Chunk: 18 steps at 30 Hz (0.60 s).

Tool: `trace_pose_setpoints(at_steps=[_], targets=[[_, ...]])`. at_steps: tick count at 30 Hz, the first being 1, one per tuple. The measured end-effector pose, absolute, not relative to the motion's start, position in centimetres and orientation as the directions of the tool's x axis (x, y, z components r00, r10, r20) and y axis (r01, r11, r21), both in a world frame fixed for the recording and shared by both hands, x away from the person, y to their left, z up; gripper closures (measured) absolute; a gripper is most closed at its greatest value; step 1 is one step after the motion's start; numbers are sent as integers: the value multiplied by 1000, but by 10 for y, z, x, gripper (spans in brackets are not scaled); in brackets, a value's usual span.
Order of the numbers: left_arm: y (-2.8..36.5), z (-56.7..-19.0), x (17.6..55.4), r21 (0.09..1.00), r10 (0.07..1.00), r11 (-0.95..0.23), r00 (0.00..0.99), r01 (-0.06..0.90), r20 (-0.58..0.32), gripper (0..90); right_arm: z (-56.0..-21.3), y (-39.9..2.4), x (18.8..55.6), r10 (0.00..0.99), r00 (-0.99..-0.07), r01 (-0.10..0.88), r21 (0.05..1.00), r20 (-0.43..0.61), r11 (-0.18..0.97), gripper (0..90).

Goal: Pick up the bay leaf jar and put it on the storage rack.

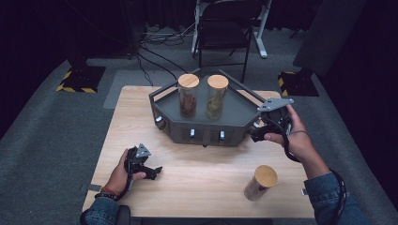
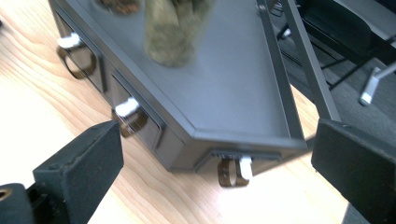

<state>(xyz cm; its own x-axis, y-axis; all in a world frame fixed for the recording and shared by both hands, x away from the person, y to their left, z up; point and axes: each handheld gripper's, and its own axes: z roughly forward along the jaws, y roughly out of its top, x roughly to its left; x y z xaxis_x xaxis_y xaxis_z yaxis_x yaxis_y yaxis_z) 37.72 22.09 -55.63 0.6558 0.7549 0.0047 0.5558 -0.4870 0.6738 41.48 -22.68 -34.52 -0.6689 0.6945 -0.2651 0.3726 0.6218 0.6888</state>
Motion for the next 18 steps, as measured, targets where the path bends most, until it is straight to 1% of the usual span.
trace_pose_setpoints(at_steps=[5, 18], targets=[[221, -556, 377, 674, 755, -487, 656, 556, 5, 3, -354, -241, 407, 705, -660, 388, 686, -258, 615, 22], [221, -556, 377, 674, 755, -487, 656, 556, 5, 3, -380, -281, 384, 754, -627, 447, 704, -194, 552, 22]])
